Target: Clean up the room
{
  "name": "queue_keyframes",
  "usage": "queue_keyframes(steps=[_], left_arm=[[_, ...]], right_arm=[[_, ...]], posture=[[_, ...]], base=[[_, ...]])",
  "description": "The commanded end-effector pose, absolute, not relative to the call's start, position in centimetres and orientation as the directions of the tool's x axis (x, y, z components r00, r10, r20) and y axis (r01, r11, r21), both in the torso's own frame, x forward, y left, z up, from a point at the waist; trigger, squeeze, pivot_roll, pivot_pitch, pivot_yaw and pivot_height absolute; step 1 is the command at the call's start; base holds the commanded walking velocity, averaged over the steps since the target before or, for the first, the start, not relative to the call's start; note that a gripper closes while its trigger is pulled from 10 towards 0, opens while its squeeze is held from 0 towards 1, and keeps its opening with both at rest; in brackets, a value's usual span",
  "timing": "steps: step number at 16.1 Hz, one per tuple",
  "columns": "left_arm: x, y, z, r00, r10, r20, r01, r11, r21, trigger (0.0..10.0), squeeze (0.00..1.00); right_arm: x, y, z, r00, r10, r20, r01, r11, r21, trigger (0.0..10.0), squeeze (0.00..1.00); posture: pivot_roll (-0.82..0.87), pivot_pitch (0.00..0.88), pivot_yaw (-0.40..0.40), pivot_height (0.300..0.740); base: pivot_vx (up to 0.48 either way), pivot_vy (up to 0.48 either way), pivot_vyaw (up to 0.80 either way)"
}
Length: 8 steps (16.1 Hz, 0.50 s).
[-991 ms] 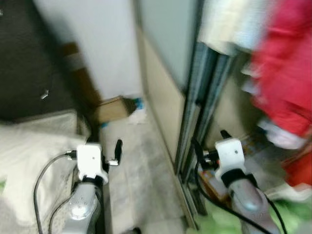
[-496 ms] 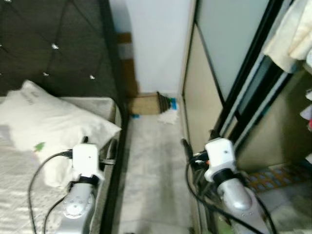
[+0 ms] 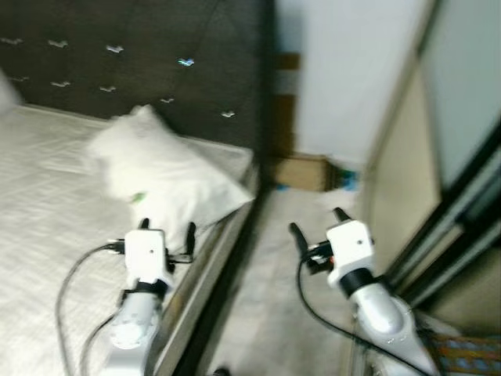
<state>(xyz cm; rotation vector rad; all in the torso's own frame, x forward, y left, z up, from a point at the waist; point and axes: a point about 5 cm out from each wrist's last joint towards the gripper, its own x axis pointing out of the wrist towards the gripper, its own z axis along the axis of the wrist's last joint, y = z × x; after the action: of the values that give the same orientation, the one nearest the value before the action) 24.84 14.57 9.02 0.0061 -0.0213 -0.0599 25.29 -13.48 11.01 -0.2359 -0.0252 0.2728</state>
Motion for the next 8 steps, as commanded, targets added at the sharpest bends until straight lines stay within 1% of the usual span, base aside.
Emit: queue_keyframes(steps=[1,3,6,7,8], left_arm=[[24.9,15.1,9.0,0.999,-0.049,0.018,0.049,0.998,0.026,10.0,0.00],[25.0,14.9,8.9,0.999,-0.053,0.002,0.053,0.998,-0.015,10.0,0.00],[25.5,14.1,9.4,0.987,-0.159,0.015,0.159,0.986,0.043,10.0,0.00],[25.4,14.0,9.6,0.972,-0.234,0.014,0.233,0.970,0.065,10.0,0.00],[25.3,14.0,9.6,0.960,-0.280,0.006,0.279,0.956,0.089,10.0,0.00]], right_arm=[[25.4,-13.3,11.0,0.964,0.266,-0.004,-0.260,0.940,-0.222,10.0,0.00],[25.5,-13.2,11.0,0.964,0.265,-0.003,-0.259,0.941,-0.217,10.0,0.00],[25.8,-12.8,11.0,0.960,0.280,0.001,-0.273,0.937,-0.216,10.0,0.00],[25.9,-12.6,11.2,0.958,0.287,0.007,-0.279,0.935,-0.217,10.0,0.00],[26.1,-12.6,11.3,0.956,0.292,0.012,-0.282,0.934,-0.218,10.0,0.00]], posture=[[0.03,0.114,0.019,0.740],[0.04,0.116,0.017,0.740],[0.04,0.115,0.011,0.740],[0.04,0.116,0.012,0.740],[0.05,0.115,0.011,0.740]], base=[[0.000,0.000,0.80],[0.000,0.000,0.80],[0.000,0.000,0.80],[0.000,0.000,0.80],[0.000,0.000,0.80]])
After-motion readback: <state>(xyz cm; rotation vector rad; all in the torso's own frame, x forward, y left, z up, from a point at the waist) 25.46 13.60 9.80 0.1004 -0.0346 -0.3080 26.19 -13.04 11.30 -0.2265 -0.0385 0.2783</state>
